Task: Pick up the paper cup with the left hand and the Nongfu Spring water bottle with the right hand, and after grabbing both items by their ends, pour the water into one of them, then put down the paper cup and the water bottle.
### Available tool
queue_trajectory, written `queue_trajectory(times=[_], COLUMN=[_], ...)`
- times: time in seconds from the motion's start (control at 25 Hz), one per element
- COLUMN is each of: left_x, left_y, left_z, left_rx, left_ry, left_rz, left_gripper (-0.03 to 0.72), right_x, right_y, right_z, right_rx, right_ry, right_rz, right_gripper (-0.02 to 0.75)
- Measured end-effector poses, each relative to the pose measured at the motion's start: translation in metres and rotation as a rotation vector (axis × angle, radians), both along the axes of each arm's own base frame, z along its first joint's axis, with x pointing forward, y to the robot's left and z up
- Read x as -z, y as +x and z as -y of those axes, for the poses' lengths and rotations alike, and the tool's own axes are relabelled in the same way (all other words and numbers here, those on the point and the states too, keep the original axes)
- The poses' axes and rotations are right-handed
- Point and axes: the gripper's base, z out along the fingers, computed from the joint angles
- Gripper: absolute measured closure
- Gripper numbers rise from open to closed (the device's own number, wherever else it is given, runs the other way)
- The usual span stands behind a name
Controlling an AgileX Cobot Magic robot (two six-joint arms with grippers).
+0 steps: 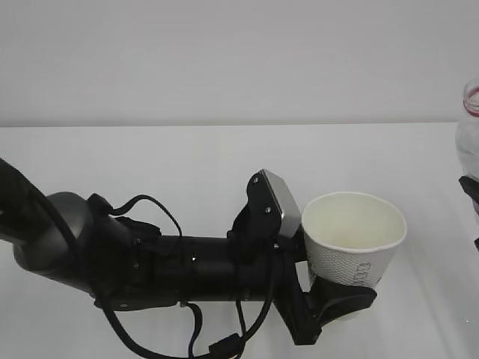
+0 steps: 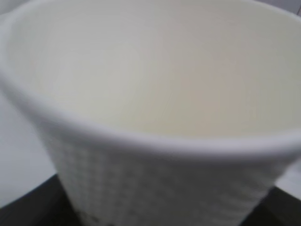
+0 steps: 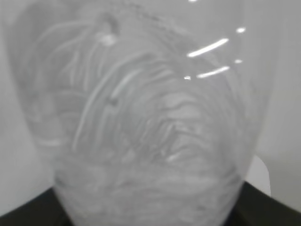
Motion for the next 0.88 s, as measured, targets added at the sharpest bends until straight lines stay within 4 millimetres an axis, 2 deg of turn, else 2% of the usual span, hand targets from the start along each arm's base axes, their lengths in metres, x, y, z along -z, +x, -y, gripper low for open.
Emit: queue_trajectory(times=[0.36, 0.52, 0.88], left_x=[-0.002, 0.003, 0.005], left_y=[0.006, 0.009, -0.001], left_z=[0.005, 0.009, 0.022], left_rx=[-0.029, -0.027, 0.014], left_ry=[-0.023, -0.021, -0.024], left_rz=[0.001, -0.001, 0.002], left_gripper=[0.142, 0.142, 0.143], right_x=[0.000, 0.000, -0.001], right_y=[0.000, 0.000, 0.000], right_z=[-0.001, -0.001, -0.001], right_rx=[-0.037, -0.046, -0.064], right_ry=[-0.081, -0.100, -0.142], right_rz=[0.008, 0.010, 0.032], right_gripper=[0.325, 0.325, 0.325])
